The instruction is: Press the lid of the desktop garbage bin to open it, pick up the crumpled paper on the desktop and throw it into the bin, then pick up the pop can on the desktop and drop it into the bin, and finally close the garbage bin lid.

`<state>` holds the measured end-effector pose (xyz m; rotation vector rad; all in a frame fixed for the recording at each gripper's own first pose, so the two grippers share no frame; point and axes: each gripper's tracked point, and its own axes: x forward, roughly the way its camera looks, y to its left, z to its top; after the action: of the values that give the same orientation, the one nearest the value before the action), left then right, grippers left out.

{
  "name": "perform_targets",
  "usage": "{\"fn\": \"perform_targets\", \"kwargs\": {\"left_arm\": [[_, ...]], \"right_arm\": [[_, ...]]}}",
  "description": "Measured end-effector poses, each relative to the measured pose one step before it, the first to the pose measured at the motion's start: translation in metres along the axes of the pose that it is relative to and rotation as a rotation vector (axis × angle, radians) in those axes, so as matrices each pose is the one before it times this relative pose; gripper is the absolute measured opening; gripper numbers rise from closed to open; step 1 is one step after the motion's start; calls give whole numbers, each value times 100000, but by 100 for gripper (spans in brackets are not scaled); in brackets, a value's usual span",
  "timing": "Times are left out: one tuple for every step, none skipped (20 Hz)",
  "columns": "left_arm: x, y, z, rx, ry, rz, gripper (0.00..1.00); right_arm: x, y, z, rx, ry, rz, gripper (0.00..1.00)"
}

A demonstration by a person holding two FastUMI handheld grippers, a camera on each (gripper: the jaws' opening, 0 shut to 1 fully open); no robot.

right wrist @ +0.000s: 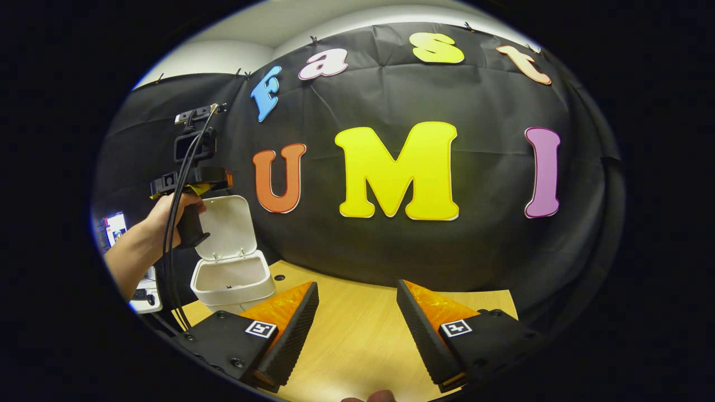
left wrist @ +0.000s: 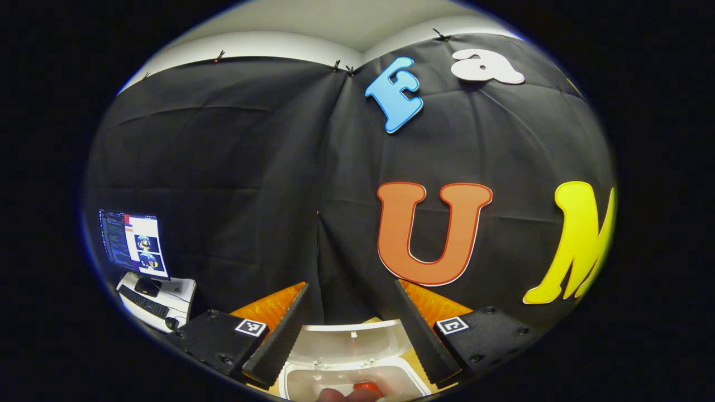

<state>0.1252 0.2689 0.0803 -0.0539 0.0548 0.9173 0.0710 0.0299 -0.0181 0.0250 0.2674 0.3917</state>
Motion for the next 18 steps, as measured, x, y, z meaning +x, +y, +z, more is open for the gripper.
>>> {"fn": "perform_targets", "kwargs": {"left_arm": [[224, 8, 81, 1864, -448, 67, 94], [241, -291, -133, 1001, 253, -457, 94], [209, -251, -250, 800, 540, -219, 94], [135, -28, -426, 1001, 1190, 490, 94], [144, 184, -542, 362, 1799, 513, 94], [168, -1, -653, -771, 2044, 127, 94], [36, 129, -513, -743, 1699, 1026, 94], [-110, 0, 245, 210, -238, -737, 94], [-120, -238, -235, -364, 967, -157, 95], [-623, -172, -540, -579, 2522, 175, 95], [-830, -185, -363, -35, 1036, -424, 95], [-968, -307, -487, 436, 1681, -970, 96], [-970, -272, -717, 21, 1313, -1163, 96], [-1029, -378, -827, -1073, 1219, -1155, 96], [-1007, -208, -743, -970, 375, -896, 96], [-864, -188, -692, -1094, -7, -466, 97], [-782, -142, -745, -320, 125, -322, 96], [-650, -204, -784, 476, 449, -268, 96]], "right_arm": [[37, 128, -132, 426, 288, -175, 90], [13, 107, -240, 427, 453, -119, 91], [-70, 64, -223, 255, 438, -224, 91], [-59, -15, -255, 201, 609, -441, 91], [-154, -39, -66, 338, 300, -334, 90], [-145, -35, 46, 166, -46, -280, 91], [-221, -166, 19, -136, -430, -635, 91], [-221, -240, 41, -25, -440, -532, 91], [-167, -274, -65, 360, -109, -566, 91], [-119, -43, -96, 534, -8, -205, 91], [-156, -82, -105, 357, -130, -179, 91], [-205, -190, -197, 413, -186, -150, 90], [-96, -99, -82, 664, -232, -3, 90], [-29, -194, -264, 608, 72, 141, 90], [-158, -83, -62, 393, -163, 197, 90], [-211, -117, 94, -235, -554, 170, 90], [-144, -129, 24, -1045, -347, 251, 90], [-116, -267, -245, -1309, 89, -19, 90]]}}
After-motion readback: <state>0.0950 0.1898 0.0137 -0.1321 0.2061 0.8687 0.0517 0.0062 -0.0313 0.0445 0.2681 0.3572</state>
